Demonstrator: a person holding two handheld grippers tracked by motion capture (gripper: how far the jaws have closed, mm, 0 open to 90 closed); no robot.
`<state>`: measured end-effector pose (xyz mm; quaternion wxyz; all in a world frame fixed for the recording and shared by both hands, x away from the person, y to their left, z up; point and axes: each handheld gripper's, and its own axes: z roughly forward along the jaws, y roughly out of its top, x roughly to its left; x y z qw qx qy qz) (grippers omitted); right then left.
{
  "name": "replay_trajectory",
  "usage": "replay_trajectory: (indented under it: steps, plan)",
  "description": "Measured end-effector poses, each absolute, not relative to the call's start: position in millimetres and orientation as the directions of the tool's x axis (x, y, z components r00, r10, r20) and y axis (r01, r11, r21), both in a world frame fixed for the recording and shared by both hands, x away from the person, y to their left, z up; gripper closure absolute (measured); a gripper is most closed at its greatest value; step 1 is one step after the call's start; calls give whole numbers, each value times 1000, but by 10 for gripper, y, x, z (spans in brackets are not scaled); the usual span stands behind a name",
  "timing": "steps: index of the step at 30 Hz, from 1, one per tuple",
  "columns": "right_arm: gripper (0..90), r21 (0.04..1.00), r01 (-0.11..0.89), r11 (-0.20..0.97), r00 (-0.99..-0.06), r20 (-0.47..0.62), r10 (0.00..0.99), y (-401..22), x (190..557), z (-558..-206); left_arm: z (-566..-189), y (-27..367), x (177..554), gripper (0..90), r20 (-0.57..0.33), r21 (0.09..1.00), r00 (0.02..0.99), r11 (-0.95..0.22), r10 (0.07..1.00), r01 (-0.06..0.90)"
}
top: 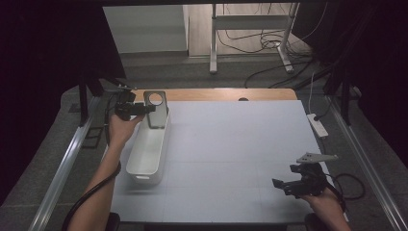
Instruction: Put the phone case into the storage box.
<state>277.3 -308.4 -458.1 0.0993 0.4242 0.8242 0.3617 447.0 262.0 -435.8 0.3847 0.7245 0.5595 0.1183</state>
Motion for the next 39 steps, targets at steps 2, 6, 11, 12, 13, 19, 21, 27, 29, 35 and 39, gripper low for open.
replay_trajectory:
  steps: [2, 6, 11, 12, 13, 19, 21, 27, 29, 35, 39]
  plan:
    - [75, 680, 628, 379, -620, 143, 771, -3083, 2773, -4581, -4357, 2622, 4449, 364, -265, 691, 352, -78, 898, 719]
    - [75, 680, 628, 379, -620, 143, 771, -3083, 2773, -4580, -4352, 2628, 4428, 328, -288, 695, 365, -69, 885, 716]
    - [75, 679, 629, 379, -620, 143, 772, -3081, 2774, -4581, -4338, 2618, 4388, 283, -301, 705, 381, -65, 874, 706]
    - [75, 679, 629, 379, -619, 143, 772, -3082, 2775, -4581, -4338, 2616, 4380, 283, -306, 707, 384, -63, 871, 704]
    - [75, 680, 628, 378, -620, 144, 772, -3082, 2774, -4581, -4338, 2615, 4372, 278, -310, 709, 390, -62, 867, 702]
    - [74, 680, 628, 379, -621, 143, 771, -3081, 2773, -4581, -4345, 2602, 4319, 223, -317, 713, 409, -69, 856, 698]
    - [74, 681, 626, 379, -622, 143, 770, -3080, 2773, -4583, -4343, 2603, 4303, 206, -319, 717, 413, -68, 853, 694]
    - [74, 682, 624, 381, -623, 141, 769, -3078, 2772, -4583, -4324, 2587, 4252, 183, -315, 723, 436, -84, 843, 685]
    - [74, 681, 624, 382, -624, 141, 769, -3076, 2771, -4582, -4318, 2581, 4228, 178, -319, 727, 448, -87, 835, 681]
    - [72, 681, 623, 385, -625, 137, 768, -3076, 2770, -4580, -4314, 2552, 4157, 151, -317, 737, 473, -100, 822, 668]
    - [68, 681, 624, 383, -624, 139, 769, -3074, 2772, -4584, -4317, 2521, 4123, 127, -304, 742, 482, -114, 822, 661]
